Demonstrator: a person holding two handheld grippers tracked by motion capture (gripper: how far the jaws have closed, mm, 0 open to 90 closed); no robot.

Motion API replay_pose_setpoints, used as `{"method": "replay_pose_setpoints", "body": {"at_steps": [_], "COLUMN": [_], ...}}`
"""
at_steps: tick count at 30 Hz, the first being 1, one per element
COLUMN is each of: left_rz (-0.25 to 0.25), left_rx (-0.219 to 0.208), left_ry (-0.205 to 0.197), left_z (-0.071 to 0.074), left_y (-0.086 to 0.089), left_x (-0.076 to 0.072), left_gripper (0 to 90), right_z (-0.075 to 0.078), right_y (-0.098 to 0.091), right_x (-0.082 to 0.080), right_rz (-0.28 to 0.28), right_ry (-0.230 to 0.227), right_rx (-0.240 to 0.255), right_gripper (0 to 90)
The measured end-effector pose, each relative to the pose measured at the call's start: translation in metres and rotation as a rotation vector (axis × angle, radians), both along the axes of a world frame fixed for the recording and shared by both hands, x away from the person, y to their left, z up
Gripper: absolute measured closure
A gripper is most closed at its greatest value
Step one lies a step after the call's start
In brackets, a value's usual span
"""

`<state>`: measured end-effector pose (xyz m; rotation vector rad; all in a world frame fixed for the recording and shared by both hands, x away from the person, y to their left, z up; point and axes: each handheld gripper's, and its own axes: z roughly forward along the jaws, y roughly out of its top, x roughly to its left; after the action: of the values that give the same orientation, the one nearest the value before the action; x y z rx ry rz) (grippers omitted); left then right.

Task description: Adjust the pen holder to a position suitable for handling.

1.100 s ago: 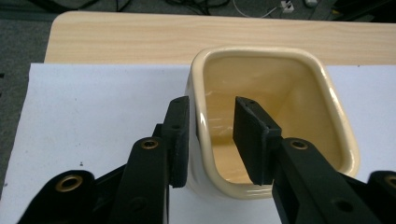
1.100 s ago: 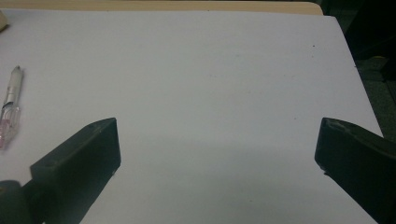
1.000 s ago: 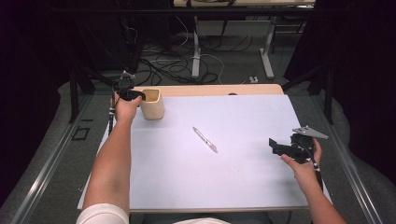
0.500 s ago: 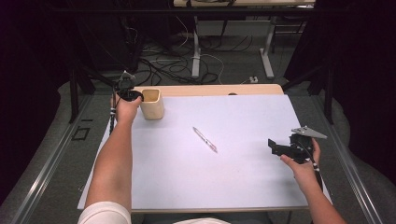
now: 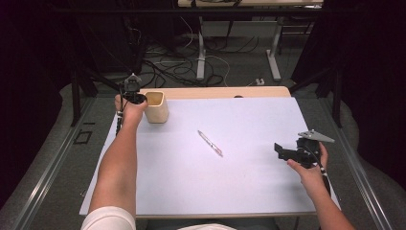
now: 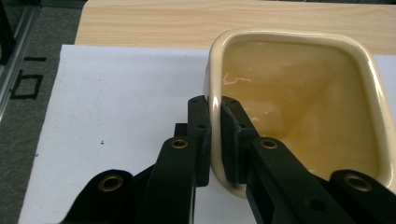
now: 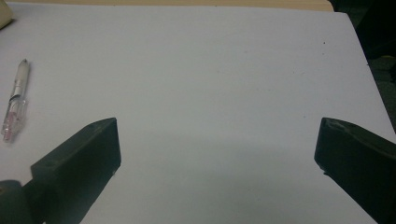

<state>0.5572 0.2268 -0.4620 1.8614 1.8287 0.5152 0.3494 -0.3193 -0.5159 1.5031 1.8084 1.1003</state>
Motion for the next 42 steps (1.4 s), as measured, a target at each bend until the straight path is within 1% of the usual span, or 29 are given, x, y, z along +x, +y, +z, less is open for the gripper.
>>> {"method": "replay_pose_setpoints", "body": {"at_steps": [2,4,5,7,8,10,11,12,13,16,21,22,23,25,27,28,30,31,32,33,34,35,36,38,39,41,42], "left_rz": [0.022,0.045,0.045,0.052,0.075,0.080,0.102,0.102,0.110,0.118,0.118,0.122,0.122,0.118,0.115,0.111,0.105,0.107,0.107,0.104,0.104,0.099,0.099,0.086,0.080,0.079,0.079], "left_rx": [0.003,-0.007,-0.007,-0.008,-0.025,-0.032,-0.053,-0.053,-0.064,-0.110,-0.117,-0.131,-0.131,-0.158,-0.159,-0.160,-0.155,-0.156,-0.156,-0.158,-0.162,-0.165,-0.165,-0.141,-0.139,-0.151,-0.151], "left_ry": [0.004,0.000,0.000,0.007,0.018,0.017,0.035,0.035,0.046,0.080,0.096,0.111,0.111,0.128,0.127,0.142,0.143,0.143,0.143,0.149,0.141,0.143,0.143,0.145,0.138,0.139,0.139], "left_z": [0.000,0.000,0.000,0.000,0.001,0.001,0.002,0.002,0.003,0.005,0.007,0.008,0.008,0.009,0.009,0.012,0.014,0.015,0.015,0.017,0.017,0.018,0.018,0.021,0.022,0.023,0.023], "left_y": [0.000,-0.001,-0.001,0.000,0.001,0.002,0.004,0.004,0.005,0.008,0.004,0.002,0.002,-0.001,-0.003,-0.007,-0.012,-0.015,-0.015,-0.018,-0.023,-0.025,-0.025,-0.032,-0.033,-0.036,-0.036], "left_x": [-0.001,-0.002,-0.002,-0.002,-0.001,-0.001,-0.002,-0.002,-0.002,-0.005,-0.010,-0.013,-0.013,-0.019,-0.021,-0.025,-0.029,-0.032,-0.032,-0.035,-0.042,-0.045,-0.045,-0.053,-0.055,-0.060,-0.060], "left_gripper": [84.1,84.2,84.2,84.2,84.3,84.3,84.3,84.3,84.3,84.3,84.2,84.2,84.3,84.3,84.3,84.3,84.3,84.2,84.3,84.2,84.3,84.2,84.2,84.2,84.2,84.2,84.3], "right_z": [-0.001,-0.001,-0.001,-0.001,-0.001,-0.001,-0.002,-0.002,-0.002,-0.002,-0.002,-0.001,-0.001,-0.001,-0.002,-0.002,-0.002,-0.002,-0.002,-0.002,-0.002,-0.002,-0.002,-0.003,-0.003,-0.002,-0.002], "right_y": [0.001,0.001,0.000,0.001,0.000,0.001,0.001,0.001,0.001,0.001,0.002,0.002,0.003,0.003,0.004,0.004,0.004,0.004,0.004,0.005,0.006,0.006,0.006,0.006,0.006,0.008,0.008], "right_x": [0.000,0.000,0.000,0.000,0.000,0.000,0.000,0.000,0.000,0.001,0.000,0.000,0.000,0.000,0.000,0.000,0.000,0.000,0.000,0.001,0.001,0.001,0.001,0.001,0.001,0.000,0.000], "right_rz": [-0.010,-0.007,0.002,0.003,0.006,0.006,0.005,0.005,0.005,-0.003,0.001,0.002,-0.001,0.003,0.003,0.004,0.004,0.014,0.014,0.017,0.018,0.022,0.025,0.035,0.039,0.040,0.042], "right_ry": [-0.001,-0.002,0.002,0.003,0.004,0.005,0.006,0.006,0.006,0.009,0.007,0.006,0.007,0.005,0.007,0.007,0.007,0.004,0.004,0.009,0.010,0.011,0.009,0.008,0.007,0.008,0.006], "right_rx": [0.005,0.000,-0.002,-0.002,-0.004,-0.002,-0.001,-0.001,-0.001,0.003,-0.003,-0.005,-0.003,-0.008,-0.007,-0.007,-0.007,-0.009,-0.009,0.000,0.002,0.004,0.003,0.001,0.001,0.008,0.004], "right_gripper": [0.0,0.0,0.0,0.0,0.1,0.1,0.1,0.1,0.1,0.1,0.2,0.1,0.1,0.2,0.1,0.1,0.2,0.2,0.2,0.2,0.3,0.2,0.3,0.3,0.3,0.3,0.3]}}
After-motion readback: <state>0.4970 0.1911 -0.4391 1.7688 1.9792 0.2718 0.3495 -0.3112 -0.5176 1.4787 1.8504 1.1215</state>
